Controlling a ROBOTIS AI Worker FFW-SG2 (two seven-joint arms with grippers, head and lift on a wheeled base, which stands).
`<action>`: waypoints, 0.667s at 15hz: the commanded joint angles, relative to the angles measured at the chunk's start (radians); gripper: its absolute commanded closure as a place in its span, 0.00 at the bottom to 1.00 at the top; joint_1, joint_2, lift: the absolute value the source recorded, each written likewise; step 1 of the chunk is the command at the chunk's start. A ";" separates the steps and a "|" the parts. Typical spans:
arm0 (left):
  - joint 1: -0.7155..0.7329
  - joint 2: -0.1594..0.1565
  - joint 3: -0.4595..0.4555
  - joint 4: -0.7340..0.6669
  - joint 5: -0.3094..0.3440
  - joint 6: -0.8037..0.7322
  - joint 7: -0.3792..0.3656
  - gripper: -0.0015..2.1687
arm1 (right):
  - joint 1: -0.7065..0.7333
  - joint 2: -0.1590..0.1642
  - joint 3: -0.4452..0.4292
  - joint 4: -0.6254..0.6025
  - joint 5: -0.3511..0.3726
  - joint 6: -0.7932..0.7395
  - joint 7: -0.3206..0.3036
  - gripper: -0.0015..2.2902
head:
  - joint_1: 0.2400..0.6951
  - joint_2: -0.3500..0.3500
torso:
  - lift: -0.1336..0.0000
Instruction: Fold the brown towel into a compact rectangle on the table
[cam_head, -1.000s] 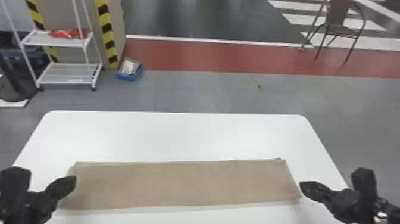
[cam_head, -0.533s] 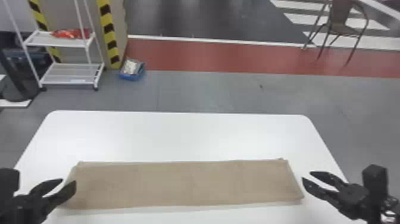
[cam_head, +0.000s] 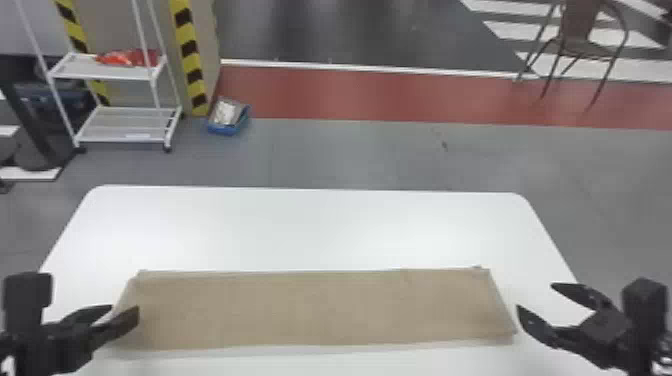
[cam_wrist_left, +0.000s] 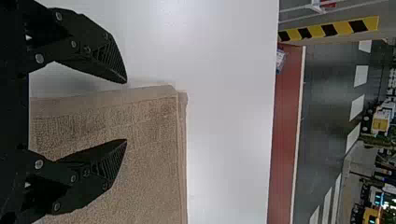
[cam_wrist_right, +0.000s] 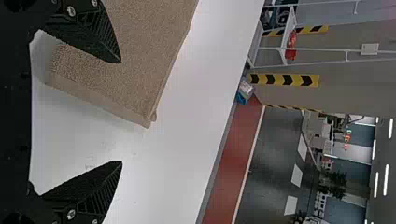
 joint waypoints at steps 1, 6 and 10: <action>-0.053 0.004 -0.013 0.047 -0.007 0.050 -0.001 0.28 | 0.000 -0.002 -0.002 0.012 0.000 -0.025 -0.002 0.04 | 1.00 0.34 | 1.00; -0.082 0.010 -0.033 0.047 -0.047 0.176 -0.003 0.32 | 0.000 -0.017 -0.014 0.041 -0.018 -0.074 -0.002 0.04 | 1.00 0.33 | 1.00; -0.096 0.012 -0.060 0.048 -0.077 0.225 -0.003 0.47 | -0.006 -0.020 -0.006 0.061 -0.020 -0.090 -0.007 0.04 | 1.00 0.32 | 1.00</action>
